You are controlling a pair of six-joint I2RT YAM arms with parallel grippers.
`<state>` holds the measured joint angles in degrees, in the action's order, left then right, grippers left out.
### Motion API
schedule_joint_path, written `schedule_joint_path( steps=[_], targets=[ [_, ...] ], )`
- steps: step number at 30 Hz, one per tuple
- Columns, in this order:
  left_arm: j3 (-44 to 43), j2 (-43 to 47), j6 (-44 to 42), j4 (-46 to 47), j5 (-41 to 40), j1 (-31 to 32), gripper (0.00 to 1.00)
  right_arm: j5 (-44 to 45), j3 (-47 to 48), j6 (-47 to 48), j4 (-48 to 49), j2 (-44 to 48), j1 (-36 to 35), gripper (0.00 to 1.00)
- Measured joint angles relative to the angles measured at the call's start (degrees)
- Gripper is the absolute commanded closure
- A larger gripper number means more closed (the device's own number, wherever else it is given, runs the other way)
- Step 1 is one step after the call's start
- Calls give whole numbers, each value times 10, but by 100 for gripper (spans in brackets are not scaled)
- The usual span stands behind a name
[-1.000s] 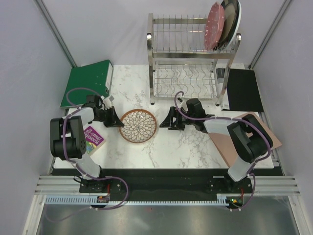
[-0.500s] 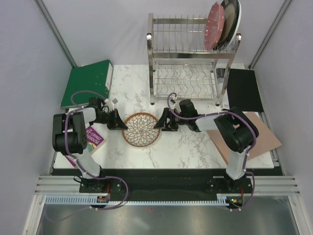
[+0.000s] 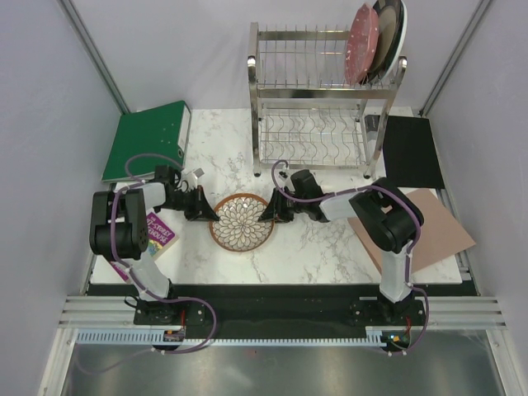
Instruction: Load the plates into the dish rack
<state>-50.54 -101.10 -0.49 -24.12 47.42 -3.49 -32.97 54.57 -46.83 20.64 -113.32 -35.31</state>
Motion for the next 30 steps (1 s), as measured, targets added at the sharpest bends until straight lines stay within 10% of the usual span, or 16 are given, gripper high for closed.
schedule_joint_path(
  steps=[2, 11, 21, 30],
  targets=[
    [2, 0, 0, 1, 2, 0, 80, 11, -4, 8, -14, 0, 0, 100],
    [3, 54, 2, -4, 12, 0, 46, 37, 2, 111, -160, 70, 9, 100],
    [-38, 229, -10, 32, -61, -13, 39, -6, 264, 421, -568, 214, 87, 100],
    [-39, 226, 12, 59, -75, -12, 40, 97, 409, 553, -639, 409, 63, 100]
  ],
)
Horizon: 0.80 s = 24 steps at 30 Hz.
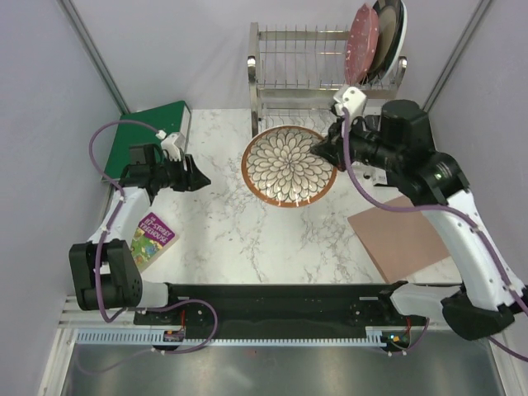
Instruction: Load the plates into the dish rack
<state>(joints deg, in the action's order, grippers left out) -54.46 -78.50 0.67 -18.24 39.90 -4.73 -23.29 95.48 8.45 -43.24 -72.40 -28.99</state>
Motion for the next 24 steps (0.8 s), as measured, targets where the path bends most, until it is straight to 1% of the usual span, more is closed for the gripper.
schedule_joint_path(
  steps=[3, 6, 11, 12, 14, 16, 17, 18, 20, 22, 24],
  targets=[
    [0, -6, 10, 13, 0, 1, 40, 81, 20, 11, 29, 39, -15, 100],
    [0, -14, 15, 21, 0, 4, 41, 169, 75, 20, 57, 23, -21, 100],
    [0, -24, 19, 26, -2, 15, 42, 383, 219, 52, 172, -88, -35, 100],
    [0, -25, 21, 26, -3, 17, 43, 412, 236, 62, 197, -106, -38, 100],
    [0, -26, 25, 26, -4, 21, 43, 487, 261, 103, 271, -145, -52, 100],
    [0, -26, 28, 26, -4, 24, 43, 571, 288, 171, 353, -192, -76, 100],
    [0, -26, 30, 28, -4, 24, 43, 599, 303, 192, 380, -212, -84, 100],
    [1, -26, 30, 32, -4, 26, 43, 638, 337, 217, 408, -247, -93, 100],
    [5, -26, 31, 41, -4, 26, 43, 682, 378, 247, 448, -294, -101, 100],
    [15, -24, 32, 49, -4, 26, 43, 718, 395, 276, 480, -325, -105, 100],
    [24, -24, 34, 51, -4, 26, 43, 760, 426, 304, 490, -357, -106, 100]
  ],
)
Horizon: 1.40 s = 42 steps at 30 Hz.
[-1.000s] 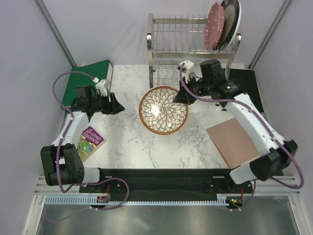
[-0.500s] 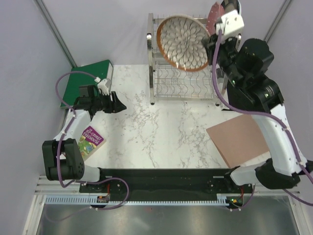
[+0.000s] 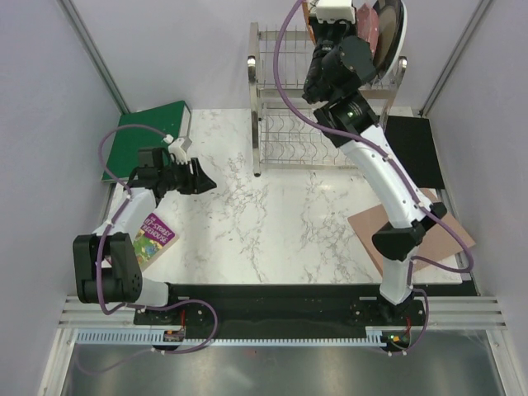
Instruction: Load the plates into the dish rack
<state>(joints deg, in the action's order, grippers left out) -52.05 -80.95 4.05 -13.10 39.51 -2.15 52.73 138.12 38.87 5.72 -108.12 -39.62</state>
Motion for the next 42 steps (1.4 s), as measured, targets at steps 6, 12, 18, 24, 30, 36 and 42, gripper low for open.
schedule_joint_path(
  steps=[6, 12, 18, 24, 30, 36, 42],
  targets=[
    [14, 1, 13, 9, 2, 0, 44, 65, 35, 21, -6, -35, 10, 100],
    [28, 18, 29, 28, 9, 0, 44, 75, 36, 25, -32, -35, 28, 100],
    [34, 38, 48, 46, 21, 0, 44, 86, 35, 28, -87, -35, 42, 100],
    [39, 48, 55, 49, 31, 0, 44, 92, 36, 37, -96, -44, 53, 100],
    [40, 48, 58, 50, 33, 0, 44, 104, 33, 39, -100, -71, 61, 100],
    [40, 48, 60, 52, 41, 0, 44, 108, 33, 45, -102, -109, 70, 100],
    [40, 42, 64, 60, 42, 0, 44, 108, 33, 44, -89, -120, 86, 100]
  ],
)
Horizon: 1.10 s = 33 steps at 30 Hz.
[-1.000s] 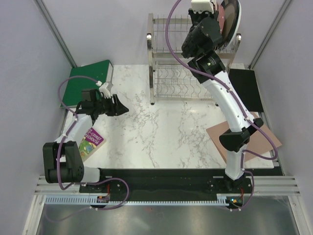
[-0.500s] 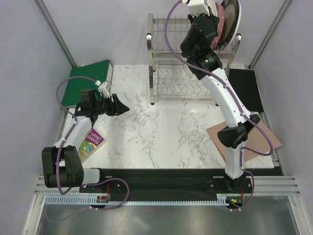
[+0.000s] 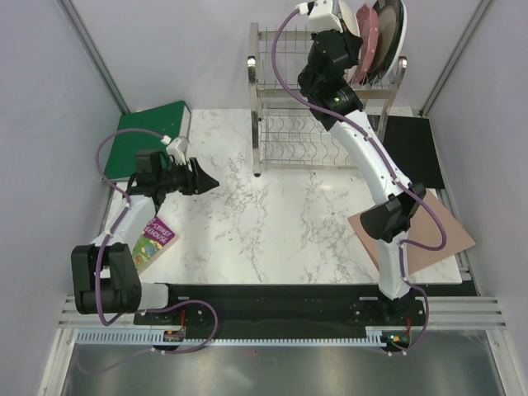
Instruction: Load the plates into the dish rack
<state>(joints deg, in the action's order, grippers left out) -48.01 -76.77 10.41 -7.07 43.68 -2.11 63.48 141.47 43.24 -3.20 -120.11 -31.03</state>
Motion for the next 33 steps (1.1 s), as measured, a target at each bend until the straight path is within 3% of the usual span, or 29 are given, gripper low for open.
schedule_joint_path(
  steps=[19, 25, 33],
  targets=[
    [6, -14, 6, 10, 3, 0, 44, 19, 19, 14, 77, -57, 16, 99],
    [6, -14, 7, 12, 4, 0, 44, 20, 19, 0, 88, -58, 17, 62],
    [6, -14, 12, 12, 4, 0, 44, 2, 5, 46, 170, -49, 14, 59]
  ],
)
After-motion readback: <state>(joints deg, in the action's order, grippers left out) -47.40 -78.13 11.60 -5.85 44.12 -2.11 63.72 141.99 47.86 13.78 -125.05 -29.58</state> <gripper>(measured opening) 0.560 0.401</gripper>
